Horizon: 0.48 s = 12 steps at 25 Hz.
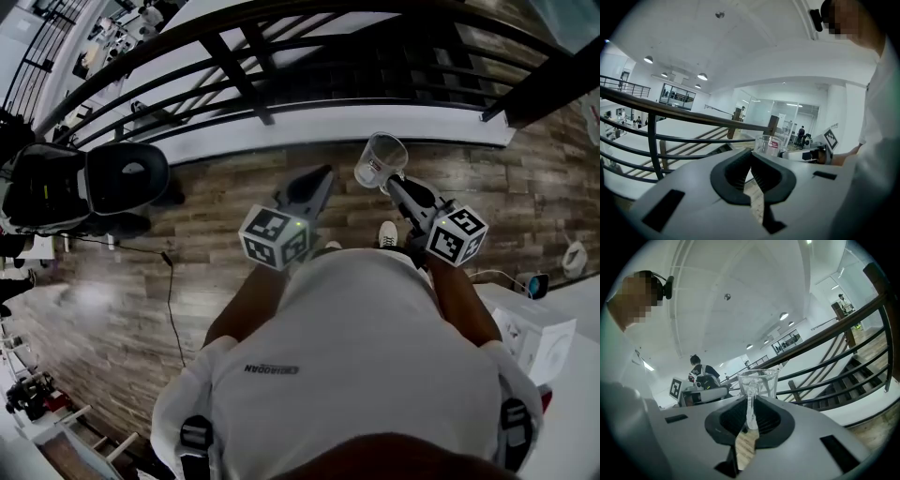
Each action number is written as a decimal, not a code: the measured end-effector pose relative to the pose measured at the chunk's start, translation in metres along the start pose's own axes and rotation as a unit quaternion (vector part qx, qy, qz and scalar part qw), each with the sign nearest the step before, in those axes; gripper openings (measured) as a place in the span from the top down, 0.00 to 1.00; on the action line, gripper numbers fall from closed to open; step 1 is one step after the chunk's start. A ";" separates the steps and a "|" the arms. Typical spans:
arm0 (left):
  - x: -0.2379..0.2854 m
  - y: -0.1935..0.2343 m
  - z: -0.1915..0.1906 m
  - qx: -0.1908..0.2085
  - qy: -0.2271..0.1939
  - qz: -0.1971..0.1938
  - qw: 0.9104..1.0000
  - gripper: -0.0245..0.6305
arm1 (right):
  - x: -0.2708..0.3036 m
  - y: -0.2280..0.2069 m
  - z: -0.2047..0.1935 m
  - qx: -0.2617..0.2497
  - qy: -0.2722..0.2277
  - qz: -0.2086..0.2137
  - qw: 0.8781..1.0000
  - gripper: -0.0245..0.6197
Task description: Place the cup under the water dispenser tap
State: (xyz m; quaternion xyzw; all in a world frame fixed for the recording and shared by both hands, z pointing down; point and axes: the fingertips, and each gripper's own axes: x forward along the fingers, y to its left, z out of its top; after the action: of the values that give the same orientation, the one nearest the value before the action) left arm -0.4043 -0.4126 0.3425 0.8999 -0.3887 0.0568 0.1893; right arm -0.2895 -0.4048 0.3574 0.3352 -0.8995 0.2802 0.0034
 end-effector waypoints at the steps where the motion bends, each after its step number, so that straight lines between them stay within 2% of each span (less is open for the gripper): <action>1: -0.001 0.000 -0.001 0.001 0.001 -0.004 1.000 0.97 | -0.001 0.001 -0.002 0.001 -0.002 -0.005 1.000 0.89; 8: -0.010 -0.002 -0.011 0.004 0.012 -0.031 0.999 0.97 | -0.007 0.014 -0.018 0.011 -0.011 -0.034 0.999 0.89; 12: -0.007 0.005 -0.011 -0.009 0.016 -0.047 0.999 0.97 | 0.000 0.016 -0.020 0.016 -0.010 -0.049 0.999 0.89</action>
State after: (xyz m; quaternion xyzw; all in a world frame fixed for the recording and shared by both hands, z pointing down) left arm -0.4125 -0.4068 0.3528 0.9145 -0.3431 0.0592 0.2061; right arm -0.3031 -0.3845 0.3660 0.3818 -0.8772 0.2912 0.0029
